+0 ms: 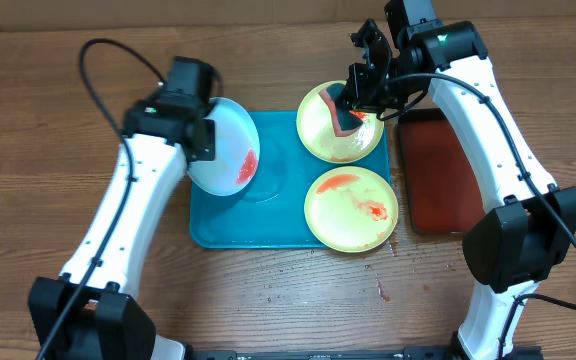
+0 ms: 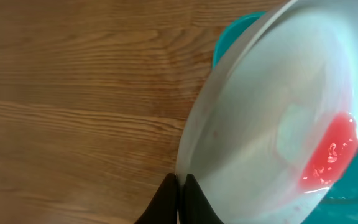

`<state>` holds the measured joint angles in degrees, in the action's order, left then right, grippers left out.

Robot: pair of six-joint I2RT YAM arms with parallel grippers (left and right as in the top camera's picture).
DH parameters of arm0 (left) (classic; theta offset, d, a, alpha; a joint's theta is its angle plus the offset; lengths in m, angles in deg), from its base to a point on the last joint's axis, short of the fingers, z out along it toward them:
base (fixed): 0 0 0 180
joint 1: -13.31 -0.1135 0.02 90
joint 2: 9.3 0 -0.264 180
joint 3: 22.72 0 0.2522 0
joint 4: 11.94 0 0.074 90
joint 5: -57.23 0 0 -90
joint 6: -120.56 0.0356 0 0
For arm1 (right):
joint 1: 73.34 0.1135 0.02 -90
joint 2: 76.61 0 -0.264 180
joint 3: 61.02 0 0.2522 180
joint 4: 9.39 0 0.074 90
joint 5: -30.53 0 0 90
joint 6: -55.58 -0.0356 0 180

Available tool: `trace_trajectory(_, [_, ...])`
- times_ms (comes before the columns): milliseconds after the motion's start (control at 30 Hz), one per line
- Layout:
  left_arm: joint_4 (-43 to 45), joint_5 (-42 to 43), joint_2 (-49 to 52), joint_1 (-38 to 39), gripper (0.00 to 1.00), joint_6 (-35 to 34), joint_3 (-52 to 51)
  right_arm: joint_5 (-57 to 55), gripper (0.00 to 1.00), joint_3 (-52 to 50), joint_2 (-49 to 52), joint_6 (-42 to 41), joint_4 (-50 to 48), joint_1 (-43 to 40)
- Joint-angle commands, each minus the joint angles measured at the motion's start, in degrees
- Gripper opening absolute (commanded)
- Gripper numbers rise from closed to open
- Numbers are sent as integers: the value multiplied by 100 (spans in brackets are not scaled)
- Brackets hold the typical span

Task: Clean dirty plates on tray and stack at the side
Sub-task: 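Lift the white plate with the left gripper and tilt it up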

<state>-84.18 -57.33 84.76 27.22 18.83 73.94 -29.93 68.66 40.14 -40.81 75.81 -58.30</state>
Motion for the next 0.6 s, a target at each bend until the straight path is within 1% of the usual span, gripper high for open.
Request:
trace_trajectory(0, [-68, -1427, -140, 413, 4, -693, 142, -15, 4, 79, -72, 42, 4, -55])
trace_trajectory(233, [-319, -2594, -140, 1001, 4, -1768, 140, -15, 4, 79, -72, 22, -15, -57])
trace_trajectory(400, [-568, -3099, -140, 1436, 4, -2415, 142, -17, 4, 79, -72, 22, -22, -57])
trace_trajectory(567, [-837, -3637, -140, 1928, 4, -2758, 140, -59, 4, 79, -70, 22, -15, -57])
